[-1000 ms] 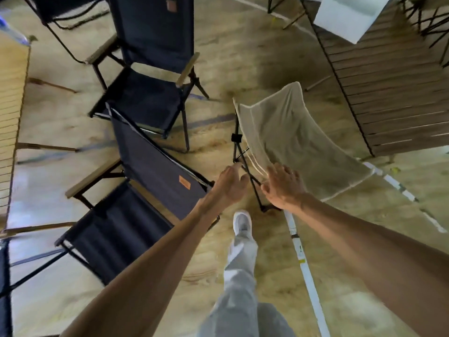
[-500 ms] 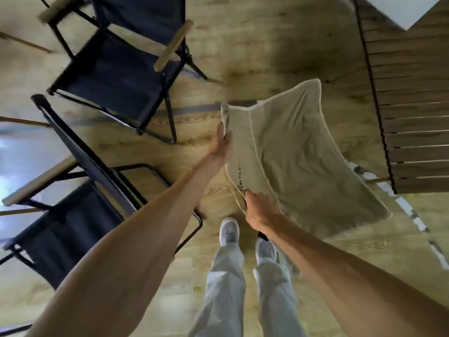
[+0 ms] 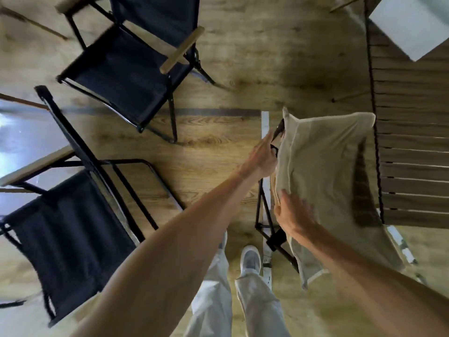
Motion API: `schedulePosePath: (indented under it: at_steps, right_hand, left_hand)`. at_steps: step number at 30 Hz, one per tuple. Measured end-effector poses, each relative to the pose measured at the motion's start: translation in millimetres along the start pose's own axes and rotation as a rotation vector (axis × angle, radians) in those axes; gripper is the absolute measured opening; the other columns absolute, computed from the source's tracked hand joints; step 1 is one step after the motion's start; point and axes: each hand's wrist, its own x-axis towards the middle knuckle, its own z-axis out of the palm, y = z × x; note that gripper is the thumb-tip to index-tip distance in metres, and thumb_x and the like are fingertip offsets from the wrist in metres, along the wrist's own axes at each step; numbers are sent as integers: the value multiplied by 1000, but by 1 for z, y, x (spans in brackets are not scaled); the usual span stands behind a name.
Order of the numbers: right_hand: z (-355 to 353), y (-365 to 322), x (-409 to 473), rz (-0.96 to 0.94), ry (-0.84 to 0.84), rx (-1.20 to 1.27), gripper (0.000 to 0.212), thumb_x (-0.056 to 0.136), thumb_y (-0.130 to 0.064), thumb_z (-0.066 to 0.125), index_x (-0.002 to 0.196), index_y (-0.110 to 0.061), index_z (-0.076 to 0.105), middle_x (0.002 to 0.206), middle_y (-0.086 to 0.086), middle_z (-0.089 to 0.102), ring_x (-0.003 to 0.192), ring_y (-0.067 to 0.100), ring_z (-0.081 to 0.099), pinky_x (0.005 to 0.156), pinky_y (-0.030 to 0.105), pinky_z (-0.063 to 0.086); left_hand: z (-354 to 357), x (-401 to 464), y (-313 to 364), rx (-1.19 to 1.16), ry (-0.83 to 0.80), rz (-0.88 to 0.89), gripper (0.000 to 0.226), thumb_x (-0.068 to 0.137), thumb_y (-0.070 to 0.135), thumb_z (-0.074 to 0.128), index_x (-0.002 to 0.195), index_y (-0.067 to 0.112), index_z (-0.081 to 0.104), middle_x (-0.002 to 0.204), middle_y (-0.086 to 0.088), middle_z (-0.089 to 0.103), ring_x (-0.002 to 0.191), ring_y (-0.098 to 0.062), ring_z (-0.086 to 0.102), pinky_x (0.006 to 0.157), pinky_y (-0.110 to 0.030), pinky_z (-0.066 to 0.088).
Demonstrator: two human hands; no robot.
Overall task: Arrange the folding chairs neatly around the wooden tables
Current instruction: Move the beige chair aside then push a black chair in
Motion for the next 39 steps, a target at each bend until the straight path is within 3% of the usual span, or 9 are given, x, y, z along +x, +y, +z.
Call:
schedulePosePath:
  at_steps: [3, 7, 12, 16, 21, 27, 31, 34, 39]
  right_hand:
    - [-34, -28, 3, -167, 150, -113, 33, 100, -32, 44, 127, -14, 47, 118, 8, 59, 105, 28, 62, 83, 38, 47]
    - [-85, -96, 1, -429, 241, -242, 39, 99, -33, 47, 132, -12, 45, 120, 10, 57, 101, 26, 61, 73, 38, 49]
    - [-124, -206, -11, -656, 223, -276, 43, 99, -32, 48, 138, -16, 38, 132, 9, 49, 112, 29, 55, 87, 39, 44]
    - [-138, -304, -23, -811, 254, -323, 44, 95, -28, 53, 136, -16, 41, 131, 9, 50, 118, 31, 53, 97, 43, 43]
    - [-152, -401, -32, -1000, 326, -483, 47, 90, -17, 56, 135, -16, 43, 129, 9, 52, 118, 31, 52, 94, 44, 41]
    - [-163, -494, -15, -1120, 330, -699, 36, 93, -20, 53, 128, -17, 49, 127, 9, 52, 118, 29, 51, 96, 43, 40]
    - [-161, -555, 20, -1208, 281, -952, 38, 92, -23, 55, 129, -16, 50, 131, 10, 49, 124, 31, 45, 102, 46, 35]
    - [-144, -584, 59, -1299, 212, -1107, 42, 90, -25, 57, 131, -17, 51, 132, 9, 49, 126, 31, 43, 103, 47, 34]
    - [-119, -616, 114, -1282, 148, -1315, 41, 93, -25, 51, 133, -19, 50, 133, 8, 48, 125, 35, 46, 101, 51, 36]
  left_hand:
    - [-33, -37, -19, 17, 143, -34, 61, 102, 10, 38, 157, 17, 11, 161, -8, 23, 146, -24, 26, 116, -33, 25]
    - [-101, -101, -53, 75, 379, -75, 62, 100, 12, 38, 157, 15, 14, 162, -6, 22, 148, -19, 23, 119, -31, 20]
    - [-163, -188, -93, 6, 646, -165, 60, 94, 10, 41, 152, 20, 29, 156, -2, 35, 139, -19, 38, 110, -31, 33]
    - [-188, -240, -133, -122, 840, -276, 35, 92, 14, 43, 123, 25, 55, 125, 0, 56, 110, -24, 58, 90, -36, 48]
    - [-201, -256, -175, -261, 740, -488, 49, 97, 29, 48, 144, 16, 44, 140, -6, 49, 124, -24, 51, 102, -33, 41]
    - [-192, -257, -216, -468, 687, -692, 41, 93, 37, 44, 123, 10, 55, 122, -10, 60, 107, -27, 58, 92, -36, 48]
    - [-196, -236, -247, -475, 651, -845, 35, 96, 33, 44, 117, 7, 55, 123, -14, 59, 113, -33, 55, 85, -35, 41]
    - [-196, -213, -264, -530, 655, -951, 33, 97, 33, 43, 115, 7, 54, 124, -15, 57, 114, -33, 55, 90, -37, 43]
    - [-177, -193, -276, -646, 557, -1194, 41, 97, 38, 41, 127, 12, 50, 133, -15, 50, 123, -36, 49, 101, -46, 42]
